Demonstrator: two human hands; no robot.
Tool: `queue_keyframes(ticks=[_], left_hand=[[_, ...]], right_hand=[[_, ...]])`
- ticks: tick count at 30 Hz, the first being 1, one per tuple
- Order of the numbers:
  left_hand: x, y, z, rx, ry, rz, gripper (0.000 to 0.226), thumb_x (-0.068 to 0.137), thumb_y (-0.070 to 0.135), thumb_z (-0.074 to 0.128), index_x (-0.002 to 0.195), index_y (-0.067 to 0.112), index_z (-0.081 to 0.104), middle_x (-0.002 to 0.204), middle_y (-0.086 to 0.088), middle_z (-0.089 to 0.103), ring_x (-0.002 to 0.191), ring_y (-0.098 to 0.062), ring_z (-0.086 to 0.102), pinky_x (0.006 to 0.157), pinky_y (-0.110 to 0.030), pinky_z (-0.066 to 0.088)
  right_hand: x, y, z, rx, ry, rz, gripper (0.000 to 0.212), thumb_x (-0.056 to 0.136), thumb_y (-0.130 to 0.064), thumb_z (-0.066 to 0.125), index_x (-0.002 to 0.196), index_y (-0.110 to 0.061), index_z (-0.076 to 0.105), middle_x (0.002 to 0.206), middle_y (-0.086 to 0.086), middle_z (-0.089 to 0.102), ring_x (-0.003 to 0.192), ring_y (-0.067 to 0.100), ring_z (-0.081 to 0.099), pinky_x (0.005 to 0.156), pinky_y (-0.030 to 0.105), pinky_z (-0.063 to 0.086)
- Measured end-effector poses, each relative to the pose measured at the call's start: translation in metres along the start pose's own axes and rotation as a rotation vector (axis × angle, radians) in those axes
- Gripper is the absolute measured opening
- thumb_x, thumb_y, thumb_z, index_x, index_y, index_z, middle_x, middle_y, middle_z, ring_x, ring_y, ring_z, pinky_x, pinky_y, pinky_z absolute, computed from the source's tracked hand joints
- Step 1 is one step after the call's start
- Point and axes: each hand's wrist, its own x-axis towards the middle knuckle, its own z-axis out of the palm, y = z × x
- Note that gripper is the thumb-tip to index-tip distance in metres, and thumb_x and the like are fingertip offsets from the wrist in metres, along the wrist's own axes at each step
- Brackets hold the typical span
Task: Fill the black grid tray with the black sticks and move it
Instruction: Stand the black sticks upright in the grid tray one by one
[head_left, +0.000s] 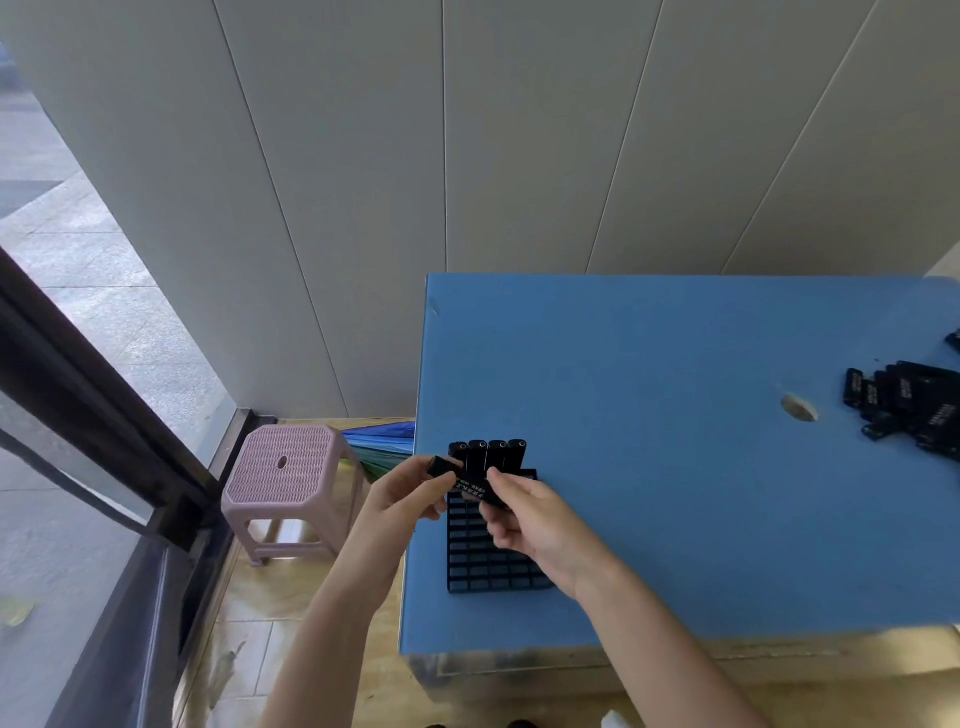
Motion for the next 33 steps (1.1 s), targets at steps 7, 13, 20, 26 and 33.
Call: queue_keyframes(ticks=[7, 13, 20, 26, 33], left_hand=[[0.004, -0.012, -0.003, 0.496, 0.11, 0.109, 0.007, 0.089, 0.017, 0.059, 0.091, 0.019, 0.065, 0.088, 0.004, 0.066, 0.079, -0.013, 0.059, 0.07, -0.019, 0.049], [0.007, -0.018, -0.012, 0.835, 0.198, 0.154, 0.011, 0.091, 0.025, 0.055, 0.098, 0.023, 0.063, 0.086, 0.019, 0.062, 0.081, -0.006, 0.059, 0.076, -0.033, 0.052], [0.008, -0.014, -0.015, 1.233, 0.228, 0.214, 0.028, 0.095, 0.036, 0.043, 0.115, 0.024, 0.058, 0.109, 0.011, 0.064, 0.099, -0.011, 0.058, 0.073, -0.027, 0.045], [0.008, -0.012, -0.016, 1.285, 0.197, 0.212, 0.029, 0.096, 0.037, 0.041, 0.118, 0.025, 0.056, 0.114, 0.011, 0.062, 0.105, -0.01, 0.056, 0.081, -0.026, 0.044], [0.008, -0.01, -0.017, 1.269, 0.18, 0.222, 0.03, 0.095, 0.039, 0.043, 0.119, 0.025, 0.057, 0.113, 0.013, 0.063, 0.102, -0.009, 0.057, 0.081, -0.025, 0.046]], right_hand=[[0.003, -0.002, -0.037, -0.45, 0.19, -0.288, 0.007, 0.087, -0.013, 0.061, 0.092, -0.019, 0.061, 0.081, -0.01, 0.061, 0.068, -0.005, 0.056, 0.069, 0.009, 0.043], [0.007, -0.006, -0.068, -0.692, 0.449, -0.417, 0.017, 0.077, -0.014, 0.072, 0.084, -0.022, 0.059, 0.081, -0.007, 0.066, 0.074, 0.01, 0.062, 0.065, 0.01, 0.044], [0.019, -0.009, -0.076, -0.828, 0.485, -0.543, 0.011, 0.081, -0.012, 0.068, 0.092, -0.016, 0.067, 0.081, -0.011, 0.065, 0.073, -0.001, 0.061, 0.072, 0.007, 0.047], [0.028, -0.009, -0.073, -0.954, 0.425, -0.54, 0.013, 0.083, -0.018, 0.068, 0.095, -0.02, 0.067, 0.088, -0.012, 0.068, 0.082, 0.001, 0.061, 0.08, 0.022, 0.051], [0.031, -0.011, -0.068, -1.142, 0.428, -0.532, 0.019, 0.085, -0.026, 0.065, 0.103, -0.027, 0.068, 0.096, -0.013, 0.071, 0.091, 0.006, 0.063, 0.071, 0.02, 0.045]])
